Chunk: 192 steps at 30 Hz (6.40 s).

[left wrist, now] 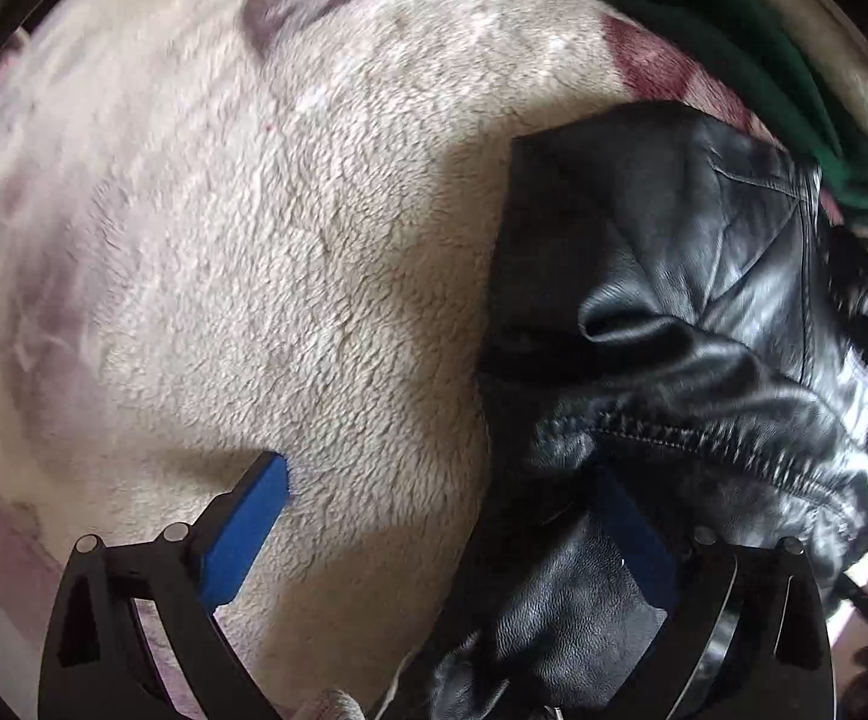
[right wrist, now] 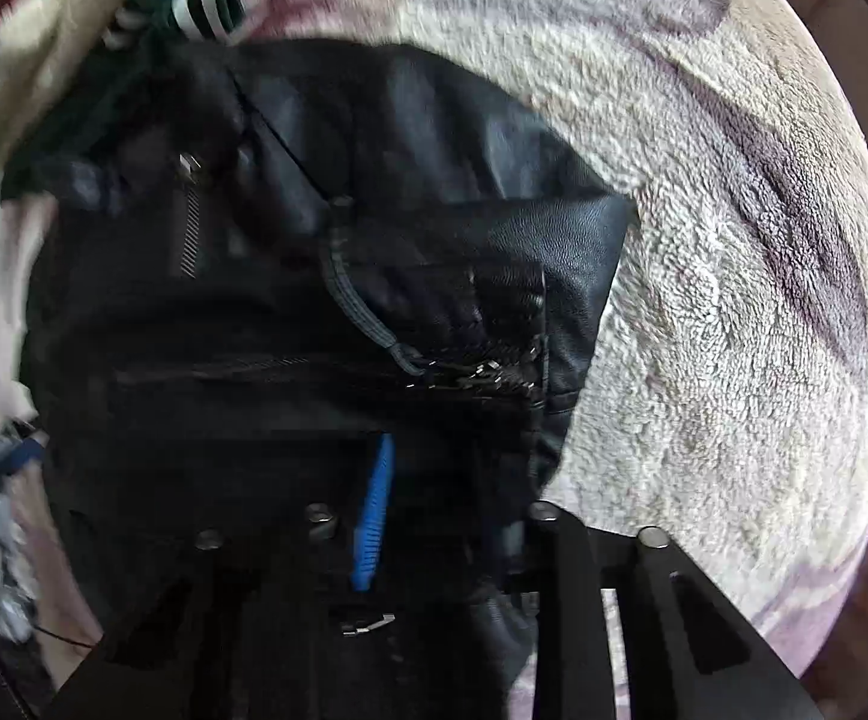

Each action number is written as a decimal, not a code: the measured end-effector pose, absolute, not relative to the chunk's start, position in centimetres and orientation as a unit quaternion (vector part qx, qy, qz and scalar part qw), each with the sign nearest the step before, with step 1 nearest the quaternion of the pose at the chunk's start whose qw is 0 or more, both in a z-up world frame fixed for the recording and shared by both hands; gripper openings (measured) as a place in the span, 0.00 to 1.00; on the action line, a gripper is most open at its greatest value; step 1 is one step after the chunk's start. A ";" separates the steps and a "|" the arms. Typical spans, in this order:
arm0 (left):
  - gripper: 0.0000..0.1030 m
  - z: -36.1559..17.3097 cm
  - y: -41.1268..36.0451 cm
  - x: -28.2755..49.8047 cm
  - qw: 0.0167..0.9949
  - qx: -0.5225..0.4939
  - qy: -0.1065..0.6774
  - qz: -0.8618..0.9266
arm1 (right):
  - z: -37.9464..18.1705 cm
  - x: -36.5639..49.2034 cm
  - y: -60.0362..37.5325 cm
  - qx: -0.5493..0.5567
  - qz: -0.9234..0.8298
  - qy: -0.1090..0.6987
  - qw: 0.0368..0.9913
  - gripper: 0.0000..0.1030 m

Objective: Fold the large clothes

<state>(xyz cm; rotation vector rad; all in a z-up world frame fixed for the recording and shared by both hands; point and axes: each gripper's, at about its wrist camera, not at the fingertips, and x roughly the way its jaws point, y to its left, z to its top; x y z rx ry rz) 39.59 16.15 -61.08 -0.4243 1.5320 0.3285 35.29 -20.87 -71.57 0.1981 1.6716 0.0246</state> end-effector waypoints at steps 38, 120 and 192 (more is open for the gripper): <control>1.00 -50.2 13.9 38.9 0.757 -0.071 0.636 0.134 | -62.4 32.7 -26.5 0.234 -0.023 0.721 0.651 0.52; 1.00 -66.3 -34.4 22.5 0.659 0.321 0.660 0.165 | -68.1 27.2 -52.4 0.030 -0.041 0.788 0.614 0.78; 0.37 -61.9 15.5 9.4 0.624 -0.518 0.585 -0.024 | -60.5 44.9 10.8 0.169 0.260 0.761 0.570 0.75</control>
